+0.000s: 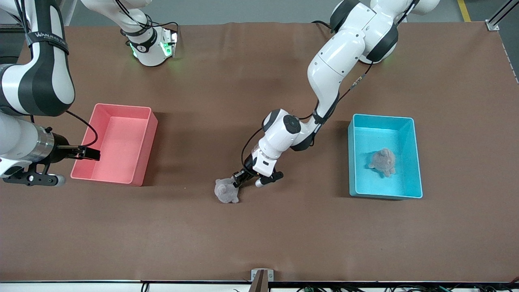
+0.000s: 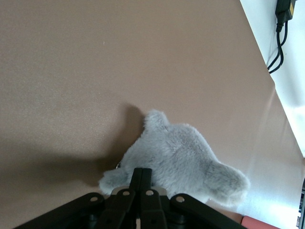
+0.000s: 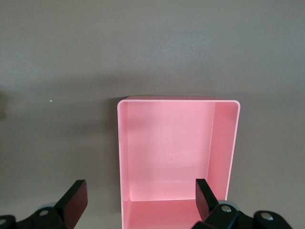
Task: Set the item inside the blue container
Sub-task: 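Lower and close the left gripper on the second gray plush, then carry the plush over the blue box with the left gripper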
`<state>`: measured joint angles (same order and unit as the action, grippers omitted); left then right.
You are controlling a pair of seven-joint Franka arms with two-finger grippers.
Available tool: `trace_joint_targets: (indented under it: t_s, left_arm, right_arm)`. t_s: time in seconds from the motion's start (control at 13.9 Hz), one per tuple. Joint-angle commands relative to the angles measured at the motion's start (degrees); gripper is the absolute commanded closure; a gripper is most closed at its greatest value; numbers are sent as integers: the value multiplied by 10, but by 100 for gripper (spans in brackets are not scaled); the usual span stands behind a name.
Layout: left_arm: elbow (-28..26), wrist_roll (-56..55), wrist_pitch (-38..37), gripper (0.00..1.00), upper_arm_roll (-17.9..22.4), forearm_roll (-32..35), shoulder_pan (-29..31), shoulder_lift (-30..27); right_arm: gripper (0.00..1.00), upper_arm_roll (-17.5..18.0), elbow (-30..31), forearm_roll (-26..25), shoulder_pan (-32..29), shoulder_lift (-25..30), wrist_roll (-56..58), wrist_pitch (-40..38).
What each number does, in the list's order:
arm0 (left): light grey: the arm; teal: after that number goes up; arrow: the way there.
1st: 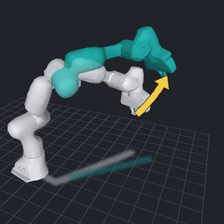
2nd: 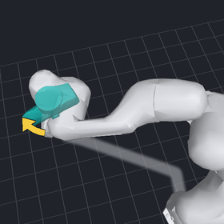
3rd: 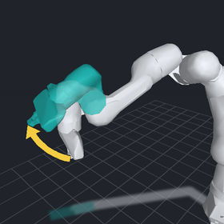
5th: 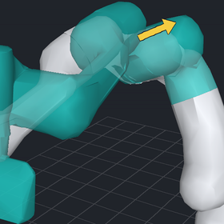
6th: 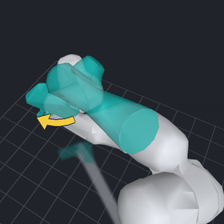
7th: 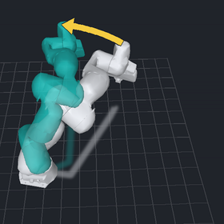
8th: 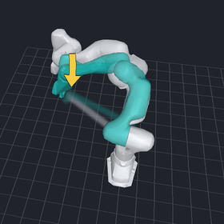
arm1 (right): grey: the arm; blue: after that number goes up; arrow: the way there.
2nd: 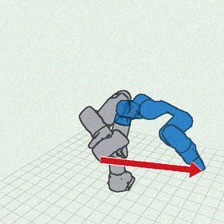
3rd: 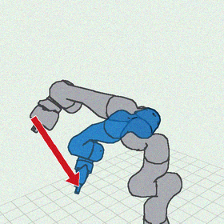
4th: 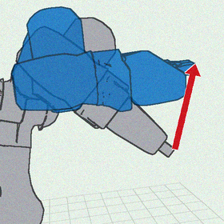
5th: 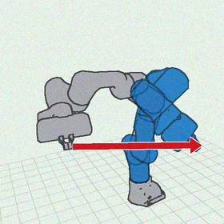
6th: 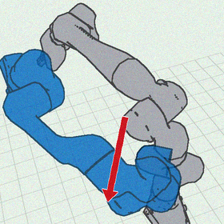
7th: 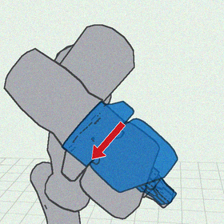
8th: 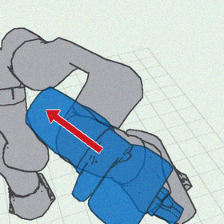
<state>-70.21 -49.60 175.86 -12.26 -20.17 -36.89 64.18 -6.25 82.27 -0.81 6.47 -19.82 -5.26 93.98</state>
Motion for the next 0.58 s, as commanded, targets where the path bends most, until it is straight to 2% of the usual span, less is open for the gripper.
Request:
trace_joint_targets:
  t_s: [0.0, 0.29, 0.36, 0.51]
  left_arm:
    - [12, 33, 6, 100, 6, -5, -3, 9]
    - [7, 58, -2, 100, 7, 7, 11, -5]
    - [4, 66, -27, 100, 7, 32, 26, -21]
    - [1, 68, -134, 100, 7, 93, 48, -55]
  right_arm:
    - [0, 5, 6, -2, -7, 7, 2, 0]
    - [0, 4, 3, -1, -9, 7, 3, 0]
    - [0, 4, 3, -1, -9, 7, 3, 0]
    - [0, 5, 2, 0, -14, 7, 3, 0]
